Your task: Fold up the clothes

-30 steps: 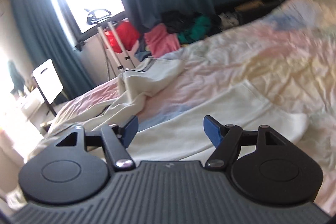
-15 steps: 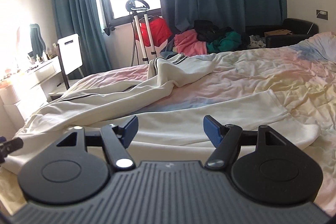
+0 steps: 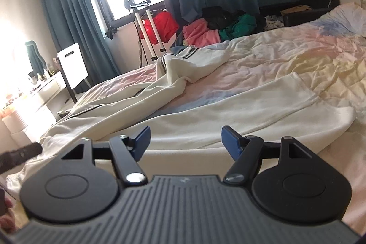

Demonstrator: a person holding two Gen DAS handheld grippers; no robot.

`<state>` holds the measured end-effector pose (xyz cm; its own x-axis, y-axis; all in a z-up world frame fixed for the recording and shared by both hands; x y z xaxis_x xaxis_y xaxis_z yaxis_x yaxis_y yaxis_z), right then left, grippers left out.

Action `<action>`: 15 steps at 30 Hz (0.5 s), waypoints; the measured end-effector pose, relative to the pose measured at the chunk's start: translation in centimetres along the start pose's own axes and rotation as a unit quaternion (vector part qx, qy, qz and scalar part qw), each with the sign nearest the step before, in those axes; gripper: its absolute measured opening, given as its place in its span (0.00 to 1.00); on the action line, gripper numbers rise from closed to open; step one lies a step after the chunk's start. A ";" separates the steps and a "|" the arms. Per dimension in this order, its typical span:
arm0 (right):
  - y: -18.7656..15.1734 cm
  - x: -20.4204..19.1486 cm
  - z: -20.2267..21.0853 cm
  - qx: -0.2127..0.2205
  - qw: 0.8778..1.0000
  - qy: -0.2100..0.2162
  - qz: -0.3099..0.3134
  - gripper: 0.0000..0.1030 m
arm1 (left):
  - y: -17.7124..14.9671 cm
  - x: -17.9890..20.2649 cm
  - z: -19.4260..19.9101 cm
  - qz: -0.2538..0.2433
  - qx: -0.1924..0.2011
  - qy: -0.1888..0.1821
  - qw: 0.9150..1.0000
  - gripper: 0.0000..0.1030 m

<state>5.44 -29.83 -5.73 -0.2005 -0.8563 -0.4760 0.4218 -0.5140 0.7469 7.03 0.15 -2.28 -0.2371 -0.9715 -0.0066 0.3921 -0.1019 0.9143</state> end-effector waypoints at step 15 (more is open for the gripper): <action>3.6 1.2 -11.9 -0.115 0.984 0.054 -0.128 0.71 | -4.0 0.6 -10.5 -0.021 -0.019 -0.025 0.999 0.97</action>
<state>17.20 -32.08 -9.11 -0.2373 -0.6833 -0.6905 0.5613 -0.6766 0.4766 14.64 -2.26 -10.15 -0.2971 -0.9545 -0.0240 0.4148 -0.1517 0.8972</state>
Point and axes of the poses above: each gripper's, at about its wrist camera, not at the fingertips, and z roughly against the way its jaws point, x to its right, y to its top, the point moved 7 cm from there along -z, roughly the way its jaws point, and after that the axes turned 11 degrees about -z, right-handed, at the moved point
